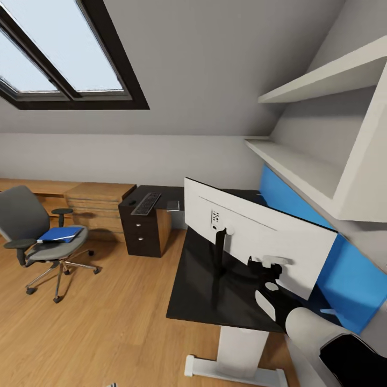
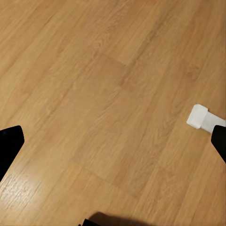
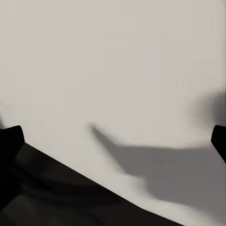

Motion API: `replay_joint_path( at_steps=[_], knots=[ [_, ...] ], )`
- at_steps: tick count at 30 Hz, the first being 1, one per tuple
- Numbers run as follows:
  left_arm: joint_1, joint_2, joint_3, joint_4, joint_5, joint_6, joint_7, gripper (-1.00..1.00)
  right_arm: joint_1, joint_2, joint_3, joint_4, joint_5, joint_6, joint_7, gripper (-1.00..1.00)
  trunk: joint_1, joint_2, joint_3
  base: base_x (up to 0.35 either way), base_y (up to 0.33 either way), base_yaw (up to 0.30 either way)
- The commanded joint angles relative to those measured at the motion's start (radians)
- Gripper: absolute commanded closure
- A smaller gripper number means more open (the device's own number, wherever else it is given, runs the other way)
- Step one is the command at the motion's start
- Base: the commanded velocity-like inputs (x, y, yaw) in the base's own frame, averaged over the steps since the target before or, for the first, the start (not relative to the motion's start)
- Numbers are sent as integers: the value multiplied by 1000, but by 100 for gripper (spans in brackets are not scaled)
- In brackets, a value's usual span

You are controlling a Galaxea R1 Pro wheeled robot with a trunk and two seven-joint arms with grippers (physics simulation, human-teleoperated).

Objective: In the bedroom, organize the workspace by keeping the computer under the desk, ensuring the monitor is on the desk, placing the keyboard on the desk next to the monitor, placing the mouse on the desk next to the keyboard, moving the folder from the swivel chair onto the desk next to the mouse, stacking the notebook on top of the folder with the pen on top of the notebook, and positioning the swivel chair next to the desk.

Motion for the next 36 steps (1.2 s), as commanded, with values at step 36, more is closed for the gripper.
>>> replay_joint_path(
  at_steps=[36],
  knots=[
    [-1,1,-11,-1,1,-3,7,-100,-1,-4,7,1,-7,-3,-5,-100,1,-2,-2,186,-101,0]
  ],
)
